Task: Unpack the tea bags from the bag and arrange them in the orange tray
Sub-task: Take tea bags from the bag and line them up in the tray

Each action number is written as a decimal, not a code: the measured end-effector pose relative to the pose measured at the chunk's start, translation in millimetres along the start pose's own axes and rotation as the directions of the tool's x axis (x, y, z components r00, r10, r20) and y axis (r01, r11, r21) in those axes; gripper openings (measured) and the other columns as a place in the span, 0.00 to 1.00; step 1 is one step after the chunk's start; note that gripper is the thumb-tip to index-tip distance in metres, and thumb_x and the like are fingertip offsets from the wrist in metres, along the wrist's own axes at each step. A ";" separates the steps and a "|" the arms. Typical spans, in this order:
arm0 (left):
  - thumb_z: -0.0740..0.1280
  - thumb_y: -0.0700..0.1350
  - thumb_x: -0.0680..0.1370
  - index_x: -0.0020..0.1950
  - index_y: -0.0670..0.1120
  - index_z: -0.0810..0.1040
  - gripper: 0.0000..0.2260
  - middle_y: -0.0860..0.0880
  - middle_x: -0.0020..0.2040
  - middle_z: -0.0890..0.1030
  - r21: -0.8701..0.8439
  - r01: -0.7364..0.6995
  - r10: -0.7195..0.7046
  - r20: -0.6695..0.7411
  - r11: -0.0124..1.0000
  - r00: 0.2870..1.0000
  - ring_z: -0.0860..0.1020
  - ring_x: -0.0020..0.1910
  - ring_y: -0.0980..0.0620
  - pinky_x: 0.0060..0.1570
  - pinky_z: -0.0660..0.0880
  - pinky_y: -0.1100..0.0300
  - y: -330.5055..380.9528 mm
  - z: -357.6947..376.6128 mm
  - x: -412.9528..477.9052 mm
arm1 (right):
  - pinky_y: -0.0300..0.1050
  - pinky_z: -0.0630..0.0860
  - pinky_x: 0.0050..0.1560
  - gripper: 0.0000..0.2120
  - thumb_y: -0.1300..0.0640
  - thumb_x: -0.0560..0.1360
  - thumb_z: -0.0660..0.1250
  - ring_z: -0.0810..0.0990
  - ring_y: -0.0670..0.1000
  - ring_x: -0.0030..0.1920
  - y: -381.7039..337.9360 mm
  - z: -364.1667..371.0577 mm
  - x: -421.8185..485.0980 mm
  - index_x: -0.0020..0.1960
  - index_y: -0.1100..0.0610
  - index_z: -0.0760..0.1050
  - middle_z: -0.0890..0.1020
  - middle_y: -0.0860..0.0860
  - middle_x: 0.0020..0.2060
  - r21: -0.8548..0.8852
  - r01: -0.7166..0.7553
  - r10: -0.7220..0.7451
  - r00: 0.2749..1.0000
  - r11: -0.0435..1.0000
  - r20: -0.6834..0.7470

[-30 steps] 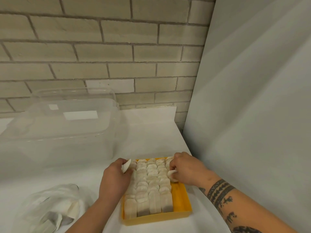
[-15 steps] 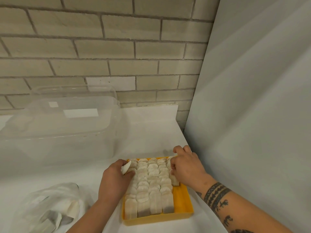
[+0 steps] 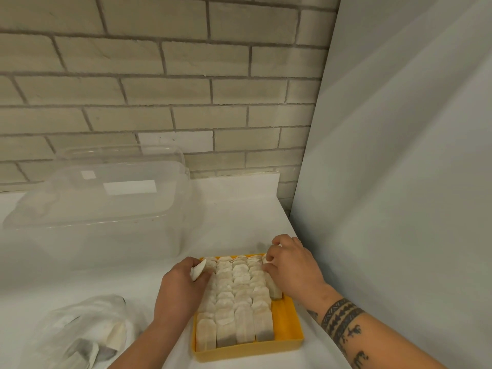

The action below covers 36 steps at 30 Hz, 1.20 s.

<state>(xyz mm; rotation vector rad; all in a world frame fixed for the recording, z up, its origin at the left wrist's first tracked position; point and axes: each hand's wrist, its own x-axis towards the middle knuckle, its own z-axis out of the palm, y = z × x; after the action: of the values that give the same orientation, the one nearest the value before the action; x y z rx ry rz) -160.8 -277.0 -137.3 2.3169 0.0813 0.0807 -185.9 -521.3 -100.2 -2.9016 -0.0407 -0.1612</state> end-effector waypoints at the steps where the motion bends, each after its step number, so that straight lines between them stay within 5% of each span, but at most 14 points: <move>1: 0.72 0.54 0.77 0.51 0.54 0.80 0.06 0.57 0.43 0.82 -0.022 -0.006 0.005 -0.007 1.000 1.000 0.78 0.42 0.57 0.38 0.69 0.64 3.5 -1.5 -1.4 | 0.44 0.71 0.63 0.11 0.45 0.79 0.65 0.69 0.47 0.63 -2.5 -3.7 -1.6 0.59 0.47 0.79 0.72 0.42 0.64 0.057 0.026 -0.025 0.999 0.998 -0.021; 7: 0.71 0.52 0.78 0.45 0.55 0.78 0.04 0.53 0.36 0.82 -0.147 -0.089 0.094 0.027 0.985 0.995 0.78 0.34 0.60 0.31 0.70 0.70 39.1 -6.0 -17.3 | 0.34 0.64 0.68 0.20 0.47 0.81 0.65 0.66 0.41 0.68 -30.2 -28.3 -14.3 0.72 0.44 0.70 0.72 0.39 0.66 0.413 0.197 -0.173 0.980 0.889 -0.097; 11: 0.73 0.51 0.77 0.42 0.53 0.78 0.07 0.51 0.34 0.81 -0.196 -0.186 0.217 0.148 0.963 0.965 0.76 0.32 0.60 0.31 0.70 0.68 63.3 -8.0 -28.9 | 0.29 0.64 0.65 0.20 0.46 0.80 0.66 0.67 0.37 0.67 -38.7 -39.6 -19.7 0.71 0.40 0.71 0.73 0.37 0.65 0.510 0.222 -0.204 0.975 0.831 -0.091; 16: 0.71 0.57 0.77 0.48 0.57 0.79 0.05 0.46 0.40 0.82 -0.242 -0.197 0.273 0.338 0.950 0.901 0.79 0.35 0.47 0.33 0.71 0.59 72.9 -5.0 -43.6 | 0.39 0.74 0.55 0.04 0.52 0.80 0.67 0.76 0.40 0.52 -30.9 -47.6 -25.5 0.50 0.46 0.81 0.81 0.40 0.46 0.544 0.181 -0.163 0.983 0.819 -0.081; 19: 0.69 0.57 0.79 0.48 0.57 0.79 0.05 0.49 0.38 0.83 -0.317 -0.141 0.257 0.364 0.938 0.895 0.82 0.36 0.49 0.31 0.74 0.61 75.1 -6.1 -53.6 | 0.38 0.76 0.46 0.04 0.52 0.81 0.66 0.78 0.41 0.43 -22.9 -56.3 -28.9 0.49 0.47 0.79 0.82 0.42 0.41 0.560 0.091 -0.092 0.995 0.823 -0.027; 23: 0.68 0.56 0.80 0.42 0.57 0.79 0.08 0.49 0.39 0.82 -0.350 -0.119 0.253 0.370 0.929 0.894 0.79 0.34 0.58 0.31 0.72 0.64 77.7 -4.3 -61.4 | 0.43 0.79 0.49 0.03 0.52 0.81 0.65 0.80 0.42 0.45 -14.9 -62.2 -30.6 0.50 0.46 0.78 0.83 0.42 0.43 0.521 0.102 -0.114 0.993 0.847 -0.009; 28: 0.68 0.55 0.80 0.41 0.56 0.82 0.09 0.55 0.34 0.82 -0.447 0.006 0.150 0.312 0.895 0.938 0.77 0.32 0.59 0.32 0.74 0.62 83.9 -0.7 -63.8 | 0.32 0.75 0.46 0.09 0.47 0.77 0.71 0.78 0.40 0.44 -15.1 -63.2 -33.8 0.54 0.38 0.75 0.81 0.41 0.44 0.673 0.037 -0.015 0.999 0.738 -0.038; 32: 0.71 0.56 0.78 0.38 0.57 0.81 0.10 0.55 0.31 0.79 -0.455 -0.012 0.153 0.273 0.890 0.950 0.74 0.30 0.58 0.33 0.73 0.59 84.1 -1.0 -59.0 | 0.37 0.75 0.43 0.01 0.49 0.78 0.70 0.78 0.42 0.39 -13.9 -62.9 -32.8 0.48 0.43 0.78 0.80 0.43 0.39 0.595 0.042 -0.059 0.998 0.803 0.010; 36: 0.72 0.56 0.77 0.44 0.56 0.84 0.06 0.56 0.29 0.77 -0.413 -0.046 0.159 0.244 0.910 0.957 0.74 0.29 0.57 0.33 0.73 0.57 75.9 -3.5 -51.7 | 0.37 0.76 0.40 0.04 0.50 0.78 0.70 0.79 0.44 0.40 -14.3 -71.4 -27.6 0.44 0.43 0.78 0.82 0.44 0.38 0.559 0.031 -0.049 0.999 0.829 0.017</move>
<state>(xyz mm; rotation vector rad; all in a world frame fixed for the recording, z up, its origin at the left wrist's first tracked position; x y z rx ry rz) -210.1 -330.3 -81.0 1.8945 -0.1840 -0.1572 -221.4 -524.5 -31.0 -2.3125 -0.1314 -0.0914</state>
